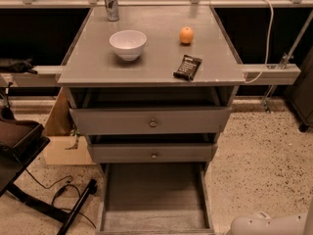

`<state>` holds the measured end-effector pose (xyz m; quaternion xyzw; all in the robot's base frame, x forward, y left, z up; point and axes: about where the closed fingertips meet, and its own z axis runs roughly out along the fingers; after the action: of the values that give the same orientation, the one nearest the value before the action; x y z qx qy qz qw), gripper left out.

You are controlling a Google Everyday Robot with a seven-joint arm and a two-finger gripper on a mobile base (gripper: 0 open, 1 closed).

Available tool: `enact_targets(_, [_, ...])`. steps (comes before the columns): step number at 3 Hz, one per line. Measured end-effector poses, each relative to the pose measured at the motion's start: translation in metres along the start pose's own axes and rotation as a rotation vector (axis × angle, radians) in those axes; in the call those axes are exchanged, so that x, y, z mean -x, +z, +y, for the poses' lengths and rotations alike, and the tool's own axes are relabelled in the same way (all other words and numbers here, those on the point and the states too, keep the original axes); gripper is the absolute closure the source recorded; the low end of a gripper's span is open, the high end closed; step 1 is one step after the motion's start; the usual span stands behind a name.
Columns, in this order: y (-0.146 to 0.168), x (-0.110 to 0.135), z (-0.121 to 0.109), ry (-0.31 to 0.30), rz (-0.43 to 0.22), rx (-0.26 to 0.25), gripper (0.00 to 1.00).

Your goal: Close bottom drawer

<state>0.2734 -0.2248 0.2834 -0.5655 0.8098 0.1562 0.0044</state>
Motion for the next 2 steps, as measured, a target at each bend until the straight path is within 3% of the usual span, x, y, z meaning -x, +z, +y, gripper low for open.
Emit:
enact_targets(1, [0.0,0.0,0.0,0.0,0.0,0.0,1.0])
enact_targets(2, [0.028,-0.002,-0.002,0.002,0.001,0.026,1.0])
